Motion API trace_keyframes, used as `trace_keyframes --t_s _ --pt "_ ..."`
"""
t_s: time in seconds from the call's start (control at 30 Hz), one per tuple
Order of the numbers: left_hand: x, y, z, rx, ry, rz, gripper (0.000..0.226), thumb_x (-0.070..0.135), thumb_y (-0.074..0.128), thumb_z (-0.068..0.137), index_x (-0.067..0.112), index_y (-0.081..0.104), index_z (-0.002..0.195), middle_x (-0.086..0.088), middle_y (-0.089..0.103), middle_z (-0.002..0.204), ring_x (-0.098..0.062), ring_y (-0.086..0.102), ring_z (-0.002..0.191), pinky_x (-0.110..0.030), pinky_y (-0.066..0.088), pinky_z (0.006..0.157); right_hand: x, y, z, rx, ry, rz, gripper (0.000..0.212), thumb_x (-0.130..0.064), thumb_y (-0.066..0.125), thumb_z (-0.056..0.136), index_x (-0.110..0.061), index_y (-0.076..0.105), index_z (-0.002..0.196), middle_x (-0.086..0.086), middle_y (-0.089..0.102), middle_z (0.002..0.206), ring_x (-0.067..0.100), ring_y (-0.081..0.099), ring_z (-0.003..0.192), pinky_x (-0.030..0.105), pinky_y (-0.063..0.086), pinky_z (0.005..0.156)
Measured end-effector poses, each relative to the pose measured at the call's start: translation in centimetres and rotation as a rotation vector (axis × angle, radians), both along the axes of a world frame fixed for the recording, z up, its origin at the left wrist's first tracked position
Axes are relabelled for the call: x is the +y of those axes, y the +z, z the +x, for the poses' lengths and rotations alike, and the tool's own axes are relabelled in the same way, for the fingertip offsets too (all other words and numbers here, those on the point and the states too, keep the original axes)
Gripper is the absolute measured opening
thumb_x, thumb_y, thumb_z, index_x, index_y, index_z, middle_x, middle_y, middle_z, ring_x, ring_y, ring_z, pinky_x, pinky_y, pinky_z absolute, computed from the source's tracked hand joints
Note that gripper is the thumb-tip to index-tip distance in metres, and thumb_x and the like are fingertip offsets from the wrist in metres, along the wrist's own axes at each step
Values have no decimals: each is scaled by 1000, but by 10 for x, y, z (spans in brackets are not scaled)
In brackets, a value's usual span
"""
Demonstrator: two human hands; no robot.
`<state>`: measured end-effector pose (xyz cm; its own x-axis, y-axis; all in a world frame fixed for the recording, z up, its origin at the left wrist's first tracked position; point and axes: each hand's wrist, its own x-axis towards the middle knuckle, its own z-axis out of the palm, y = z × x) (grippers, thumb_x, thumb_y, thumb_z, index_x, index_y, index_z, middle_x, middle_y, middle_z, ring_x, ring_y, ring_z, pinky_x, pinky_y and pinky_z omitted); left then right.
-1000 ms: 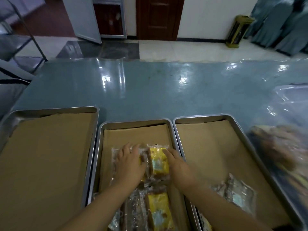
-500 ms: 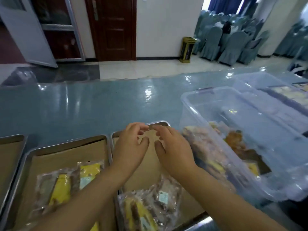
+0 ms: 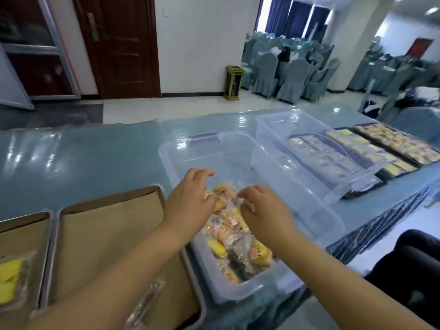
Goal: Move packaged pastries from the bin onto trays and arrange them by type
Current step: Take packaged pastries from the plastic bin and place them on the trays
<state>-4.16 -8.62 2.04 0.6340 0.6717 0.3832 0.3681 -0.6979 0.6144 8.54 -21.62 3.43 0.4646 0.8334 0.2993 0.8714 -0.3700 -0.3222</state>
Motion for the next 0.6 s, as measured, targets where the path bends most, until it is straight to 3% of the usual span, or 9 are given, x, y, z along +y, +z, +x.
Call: trace_keyframes --t_s 0.13,0.23,0.47,0.6 --pt "1 -7 24 158 -17 107 53 20 54 85 27 41 136 4 43 132 -19 55 104 -30 42 74 -11 -13 63 50 -58 -353 25 -25 45 93 -26 57 115 0 59 118 23 54 107 32 43 78" --pt "9 -7 35 218 -1 178 59 20 56 85 26 36 141 1 41 136 -23 55 106 -34 45 82 -7 -22 96 58 8 -596 32 -26 46 95 -23 51 127 5 52 129 26 52 114 35 43 89" --pt "18 -14 50 318 -26 122 59 25 53 90 28 30 144 1 42 136 -21 54 107 -32 43 82 14 -49 127 101 87 -848 41 -20 48 94 -15 43 134 12 44 132 30 49 117 38 43 94" --pt "23 -22 49 297 -49 26 56 27 52 90 35 32 141 6 49 130 -12 58 92 -29 48 73 21 -63 129 73 130 -978 43 -15 48 91 -13 44 134 12 48 130 29 52 112 37 45 89"
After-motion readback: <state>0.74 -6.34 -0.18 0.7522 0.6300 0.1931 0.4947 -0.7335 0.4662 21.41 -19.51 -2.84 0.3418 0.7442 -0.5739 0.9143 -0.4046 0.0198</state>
